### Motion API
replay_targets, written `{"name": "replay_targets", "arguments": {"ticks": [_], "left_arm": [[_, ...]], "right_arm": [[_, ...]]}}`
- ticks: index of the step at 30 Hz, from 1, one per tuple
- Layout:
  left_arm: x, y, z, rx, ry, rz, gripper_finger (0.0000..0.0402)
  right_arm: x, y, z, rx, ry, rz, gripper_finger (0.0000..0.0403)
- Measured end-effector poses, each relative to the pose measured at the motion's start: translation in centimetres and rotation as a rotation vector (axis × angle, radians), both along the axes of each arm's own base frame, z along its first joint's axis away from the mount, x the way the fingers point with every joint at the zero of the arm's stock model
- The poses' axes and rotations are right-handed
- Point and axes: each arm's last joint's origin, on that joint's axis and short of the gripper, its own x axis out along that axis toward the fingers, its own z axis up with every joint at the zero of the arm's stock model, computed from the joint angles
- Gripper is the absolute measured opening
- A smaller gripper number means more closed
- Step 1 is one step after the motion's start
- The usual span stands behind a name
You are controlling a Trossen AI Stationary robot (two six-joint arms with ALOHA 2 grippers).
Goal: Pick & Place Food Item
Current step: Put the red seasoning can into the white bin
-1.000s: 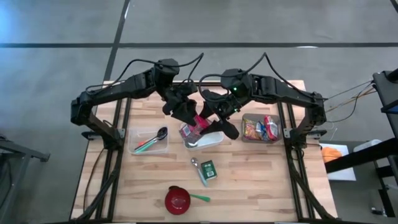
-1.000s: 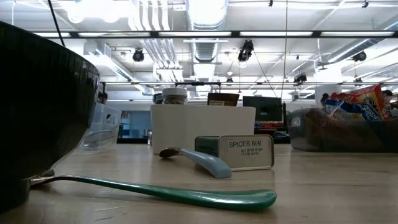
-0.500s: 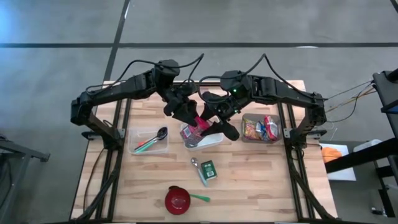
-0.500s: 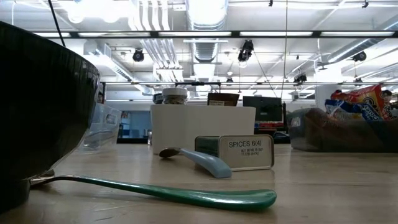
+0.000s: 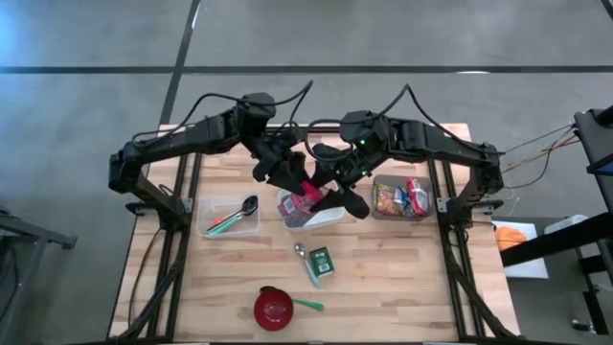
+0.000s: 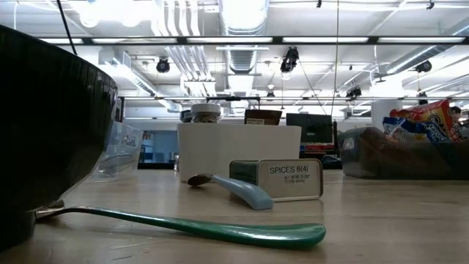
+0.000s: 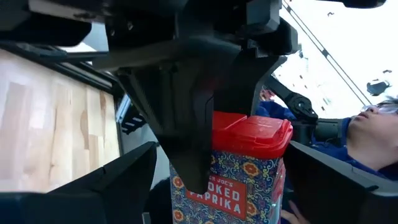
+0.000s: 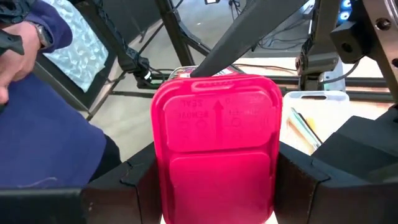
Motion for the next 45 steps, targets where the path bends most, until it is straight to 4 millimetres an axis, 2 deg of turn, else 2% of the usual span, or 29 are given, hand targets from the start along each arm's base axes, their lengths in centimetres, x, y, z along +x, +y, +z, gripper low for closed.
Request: {"name": "replay_targets", "arguments": {"ticks": [12,19,23,27,45], "left_arm": [[0.1,-0.2,0.1,0.025,-0.034,-0.011,0.0348],[0.3,-0.9,0.1,0.064,-0.077,-0.041,0.0395],[0.4,-1.2,0.2,0.061,-0.086,-0.046,0.0384],[0.4,-1.2,0.2,0.038,-0.065,-0.045,0.0397],[0.4,-1.2,0.2,-0.002,-0.026,-0.032,0.0397]], "right_arm": [[0.0,0.0,0.0,-0.008,-0.002,-0.013,0.0209],[0.0,0.5,0.0,-0.01,-0.007,0.001,0.0209],[0.0,0.7,0.1,-0.01,-0.009,0.007,0.0209],[0.0,0.9,0.1,-0.008,-0.004,0.008,0.0209],[0.0,0.9,-0.1,0.031,0.039,-0.014,0.0209]]}}
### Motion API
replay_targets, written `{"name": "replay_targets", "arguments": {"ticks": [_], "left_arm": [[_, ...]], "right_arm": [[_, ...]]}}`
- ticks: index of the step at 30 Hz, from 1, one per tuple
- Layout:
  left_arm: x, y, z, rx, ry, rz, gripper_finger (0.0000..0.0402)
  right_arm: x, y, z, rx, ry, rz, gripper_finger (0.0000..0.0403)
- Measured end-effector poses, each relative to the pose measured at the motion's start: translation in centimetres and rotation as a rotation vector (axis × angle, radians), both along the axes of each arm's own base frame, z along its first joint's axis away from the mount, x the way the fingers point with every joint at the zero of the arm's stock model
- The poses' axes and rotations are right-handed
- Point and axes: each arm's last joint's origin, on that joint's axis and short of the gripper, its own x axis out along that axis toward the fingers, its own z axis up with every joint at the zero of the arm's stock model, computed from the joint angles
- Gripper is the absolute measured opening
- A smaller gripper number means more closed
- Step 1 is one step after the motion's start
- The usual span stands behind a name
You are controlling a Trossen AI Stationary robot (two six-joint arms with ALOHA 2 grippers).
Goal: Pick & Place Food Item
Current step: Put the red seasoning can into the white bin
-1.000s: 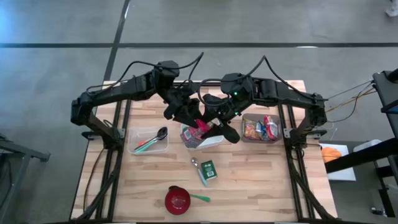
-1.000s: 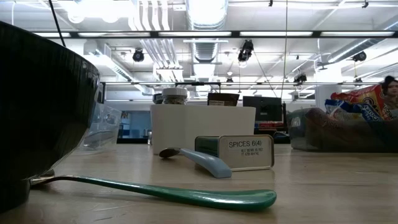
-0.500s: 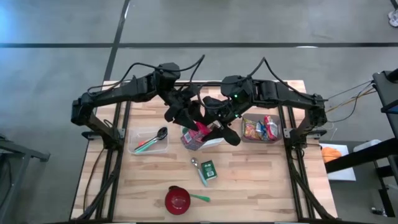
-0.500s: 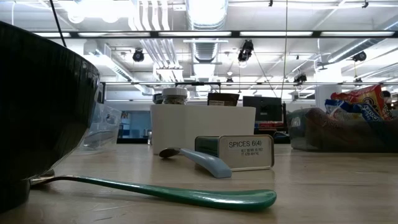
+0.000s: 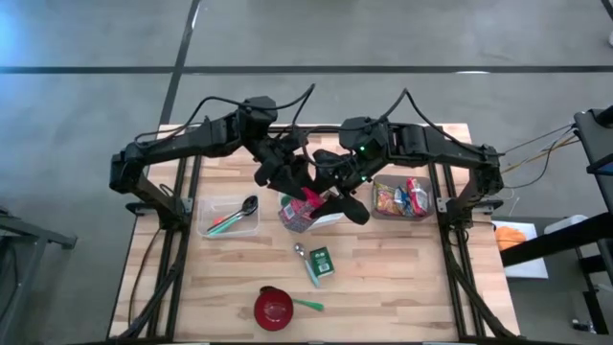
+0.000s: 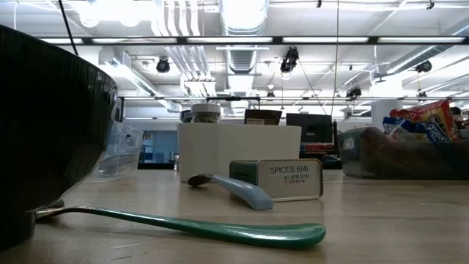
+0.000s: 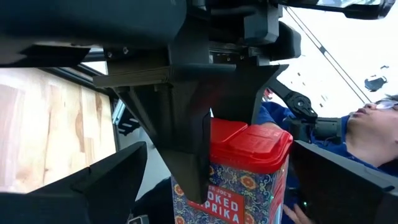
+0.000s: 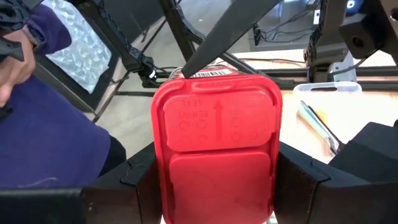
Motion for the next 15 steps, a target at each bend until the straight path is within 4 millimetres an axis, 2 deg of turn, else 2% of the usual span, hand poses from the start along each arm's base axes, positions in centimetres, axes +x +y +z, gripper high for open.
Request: {"name": "replay_targets", "arguments": {"ticks": [6,15], "left_arm": [[0.0,0.0,0.0,0.006,0.004,0.023,0.0397],[0.3,-1.1,0.2,0.074,-0.067,0.035,0.0399]], "right_arm": [[0.0,0.0,-0.1,0.0,0.01,-0.02,0.0209],[-0.1,0.6,-0.1,-0.001,0.015,-0.008,0.0209]]}}
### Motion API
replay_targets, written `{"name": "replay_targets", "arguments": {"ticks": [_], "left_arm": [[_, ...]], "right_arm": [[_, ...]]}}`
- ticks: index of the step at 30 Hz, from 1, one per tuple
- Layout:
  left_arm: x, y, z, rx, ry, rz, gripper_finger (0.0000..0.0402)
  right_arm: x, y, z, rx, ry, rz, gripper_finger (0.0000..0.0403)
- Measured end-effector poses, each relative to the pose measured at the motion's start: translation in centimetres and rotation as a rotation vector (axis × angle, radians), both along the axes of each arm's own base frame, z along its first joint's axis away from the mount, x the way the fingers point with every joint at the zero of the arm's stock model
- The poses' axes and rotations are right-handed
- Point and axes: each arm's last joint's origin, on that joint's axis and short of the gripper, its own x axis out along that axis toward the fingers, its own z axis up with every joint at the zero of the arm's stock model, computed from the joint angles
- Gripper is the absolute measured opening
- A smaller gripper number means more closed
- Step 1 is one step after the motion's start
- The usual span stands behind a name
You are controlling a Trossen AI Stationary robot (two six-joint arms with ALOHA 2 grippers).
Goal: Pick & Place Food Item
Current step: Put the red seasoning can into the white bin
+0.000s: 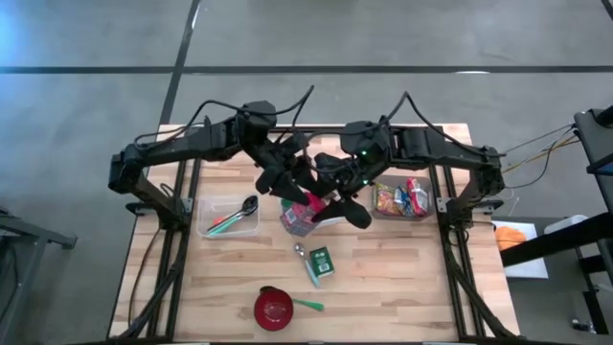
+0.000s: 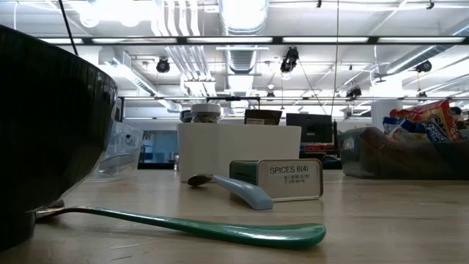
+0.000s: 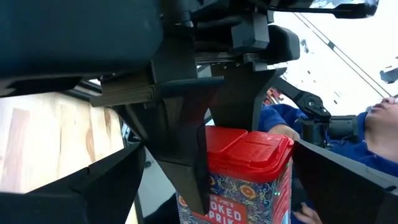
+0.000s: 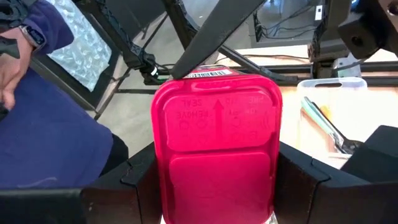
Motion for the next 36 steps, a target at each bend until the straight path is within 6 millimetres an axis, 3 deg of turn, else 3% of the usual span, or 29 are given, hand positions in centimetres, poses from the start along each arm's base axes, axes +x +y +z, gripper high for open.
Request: {"name": "replay_targets", "arguments": {"ticks": [11,19,36], "left_arm": [[0.0,-0.2,0.1,0.045,-0.052,-0.023,0.04],[0.0,-0.3,0.6,-0.066,-0.023,-0.097,0.04],[-1.8,3.6,1.6,-0.142,0.018,-0.034,0.04]], "right_arm": [[-0.2,0.5,0.2,-0.001,-0.008,0.005,0.0208],[-0.5,1.1,0.5,0.015,-0.009,0.016,0.0208],[-2.2,2.5,1.0,0.012,0.05,-0.029,0.0208]]}}
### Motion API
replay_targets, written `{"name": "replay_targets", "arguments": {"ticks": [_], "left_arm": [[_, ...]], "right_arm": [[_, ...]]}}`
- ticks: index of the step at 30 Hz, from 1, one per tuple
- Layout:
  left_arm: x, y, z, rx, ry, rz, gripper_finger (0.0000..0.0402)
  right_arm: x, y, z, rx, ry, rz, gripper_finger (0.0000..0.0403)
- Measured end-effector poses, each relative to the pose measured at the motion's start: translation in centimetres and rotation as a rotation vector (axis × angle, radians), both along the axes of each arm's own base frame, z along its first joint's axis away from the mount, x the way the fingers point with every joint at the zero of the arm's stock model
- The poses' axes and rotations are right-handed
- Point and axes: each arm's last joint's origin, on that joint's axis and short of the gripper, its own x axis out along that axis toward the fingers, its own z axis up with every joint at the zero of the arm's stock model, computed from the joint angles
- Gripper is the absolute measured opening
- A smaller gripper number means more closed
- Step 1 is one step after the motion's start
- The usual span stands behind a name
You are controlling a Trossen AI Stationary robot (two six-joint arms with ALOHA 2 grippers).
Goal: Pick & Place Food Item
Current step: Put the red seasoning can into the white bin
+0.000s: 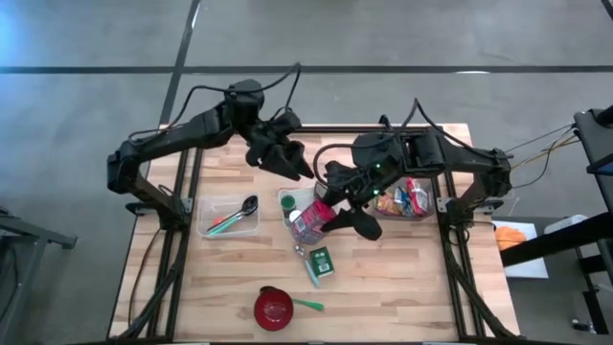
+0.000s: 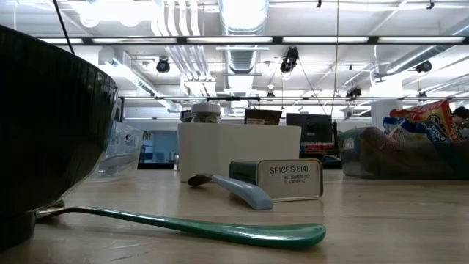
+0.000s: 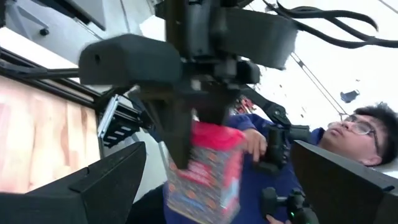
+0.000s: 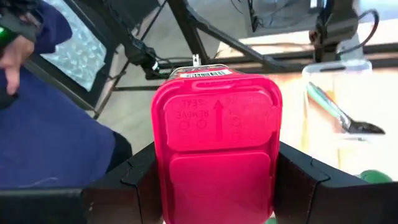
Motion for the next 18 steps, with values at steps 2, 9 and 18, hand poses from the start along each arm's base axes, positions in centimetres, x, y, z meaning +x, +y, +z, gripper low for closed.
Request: {"name": "replay_targets", "arguments": {"ticks": [2,9,18], "left_arm": [[-0.4,0.3,0.2,-0.011,0.001,-0.025,0.04],[-2.4,1.0,1.6,-0.004,-0.042,-0.061,0.04],[-6.6,1.2,3.5,0.11,-0.146,-0.01,0.04]], "right_arm": [[-0.3,0.2,-0.1,-0.012,0.019,-0.014,0.0208],[-0.9,-0.1,-0.5,-0.024,0.106,-0.09,0.0208],[-1.2,-0.8,-2.1,-0.118,0.262,-0.212,0.0208]]}}
